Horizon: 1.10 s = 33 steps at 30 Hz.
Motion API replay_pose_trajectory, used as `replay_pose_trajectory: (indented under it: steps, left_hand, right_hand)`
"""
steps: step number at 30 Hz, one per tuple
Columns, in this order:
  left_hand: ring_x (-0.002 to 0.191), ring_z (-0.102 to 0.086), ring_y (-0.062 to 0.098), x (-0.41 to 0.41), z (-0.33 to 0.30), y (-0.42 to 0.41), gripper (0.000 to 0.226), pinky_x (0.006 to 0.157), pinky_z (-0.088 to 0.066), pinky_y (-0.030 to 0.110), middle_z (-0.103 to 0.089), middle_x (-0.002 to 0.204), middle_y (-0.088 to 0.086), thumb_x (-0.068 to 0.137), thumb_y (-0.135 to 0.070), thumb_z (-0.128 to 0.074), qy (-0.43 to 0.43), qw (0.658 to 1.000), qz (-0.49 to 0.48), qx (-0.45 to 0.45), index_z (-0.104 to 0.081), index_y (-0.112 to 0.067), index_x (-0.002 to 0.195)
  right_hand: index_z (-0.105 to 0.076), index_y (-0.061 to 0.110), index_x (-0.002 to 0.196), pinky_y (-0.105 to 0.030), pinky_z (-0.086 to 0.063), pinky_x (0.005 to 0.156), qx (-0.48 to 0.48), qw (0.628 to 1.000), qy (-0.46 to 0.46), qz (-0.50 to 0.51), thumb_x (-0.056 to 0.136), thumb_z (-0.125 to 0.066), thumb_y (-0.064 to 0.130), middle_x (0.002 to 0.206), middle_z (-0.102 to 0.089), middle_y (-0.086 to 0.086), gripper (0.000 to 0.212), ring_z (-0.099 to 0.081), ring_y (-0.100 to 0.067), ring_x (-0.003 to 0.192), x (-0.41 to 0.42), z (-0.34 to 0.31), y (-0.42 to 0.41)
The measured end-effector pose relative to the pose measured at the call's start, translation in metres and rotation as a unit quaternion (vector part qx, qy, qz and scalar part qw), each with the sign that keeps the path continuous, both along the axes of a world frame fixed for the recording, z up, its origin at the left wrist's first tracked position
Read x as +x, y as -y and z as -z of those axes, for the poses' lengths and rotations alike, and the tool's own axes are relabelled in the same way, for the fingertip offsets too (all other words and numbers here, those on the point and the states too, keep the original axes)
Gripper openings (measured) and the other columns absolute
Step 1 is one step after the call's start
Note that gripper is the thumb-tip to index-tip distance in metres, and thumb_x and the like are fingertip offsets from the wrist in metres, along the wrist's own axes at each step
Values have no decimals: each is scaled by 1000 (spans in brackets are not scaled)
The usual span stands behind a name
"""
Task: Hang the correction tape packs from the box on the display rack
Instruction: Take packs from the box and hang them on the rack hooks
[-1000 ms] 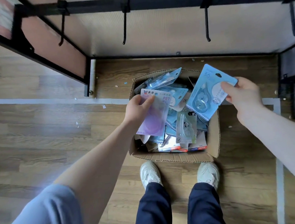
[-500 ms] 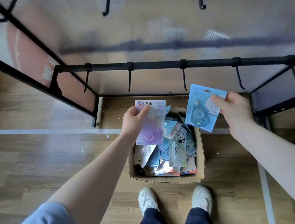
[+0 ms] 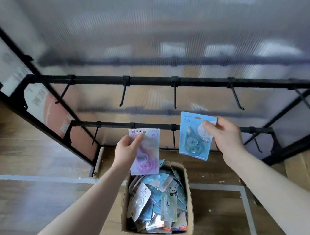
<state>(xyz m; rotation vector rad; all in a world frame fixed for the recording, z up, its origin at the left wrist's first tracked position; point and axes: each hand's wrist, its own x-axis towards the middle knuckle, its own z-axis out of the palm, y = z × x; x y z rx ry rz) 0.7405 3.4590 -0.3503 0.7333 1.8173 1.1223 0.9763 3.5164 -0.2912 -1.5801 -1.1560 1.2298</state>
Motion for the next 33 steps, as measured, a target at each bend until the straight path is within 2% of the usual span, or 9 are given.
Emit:
replay_pose_trajectory:
  steps: [4,6,11,15,19,22,26,29,33]
  left_hand:
    - [62,-49,12,-3,-50,-8,28,54,-36,19,-56,68,0,91,-31,-64,-19,999,-4,36,-59,-6,78]
    - [63,-52,11,-5,-81,-13,28,56,-40,19,-60,68,0,90,-32,-64,-26,998,-4,59,-61,-7,79]
    - [77,-66,26,-11,-157,-25,32,75,-53,43,-69,78,9,89,-37,-65,-33,993,-12,111,-62,-5,82]
    - [68,-57,18,-12,-213,-28,42,62,-42,27,-63,76,8,90,-37,-64,-48,987,-14,153,-61,4,91]
    - [72,-62,20,-12,-264,-26,34,68,-48,32,-66,75,6,91,-36,-63,-40,980,-20,193,-59,-3,84]
    - [68,-62,18,-12,-298,-24,31,62,-47,27,-66,73,4,91,-35,-62,-40,973,-26,224,-58,-6,80]
    - [64,-60,13,-15,-342,-21,33,53,-44,18,-65,73,3,91,-33,-61,-64,964,-36,254,-61,0,90]
    - [59,-64,9,-20,-369,-18,30,52,-48,18,-66,74,4,91,-31,-62,-53,958,-42,279,-61,-1,90]
    - [65,-61,16,-26,-395,-12,26,59,-47,23,-65,72,3,91,-31,-62,-62,950,-60,299,-62,-6,86]
  right_hand:
    - [-59,-7,88,-29,-37,64,33,999,-18,7,88,-64,14,82,-62,-8,21,-52,-17,73,2,-43,-9]
    - [-60,-4,89,-30,-38,65,44,999,-27,6,89,-63,15,81,-64,-5,19,-54,-17,73,2,-67,-13]
    - [-62,8,81,-28,-38,59,99,994,-35,8,88,-64,12,74,-61,0,8,-51,-13,67,-1,-127,-17]
    - [-60,14,73,-25,-39,57,132,990,-41,4,88,-64,13,74,-61,-1,15,-51,-13,65,0,-171,-15]
    - [-57,5,74,-23,-36,55,153,987,-45,0,88,-64,17,70,-59,-3,20,-49,-16,63,4,-214,-13]
    - [-57,2,76,-26,-32,55,174,984,-47,1,89,-63,18,69,-57,-4,22,-46,-16,62,6,-248,-11]
    - [-54,0,71,-29,-32,59,211,976,-61,4,87,-65,17,68,-54,-8,26,-46,-19,64,6,-286,-13]
    - [-55,-7,77,-30,-34,63,230,970,-72,4,86,-65,16,69,-54,-10,27,-46,-20,66,3,-308,-16]
    - [-61,4,75,-26,-34,57,251,965,-77,-11,88,-64,18,67,-57,-5,20,-47,-17,63,-6,-328,-14]
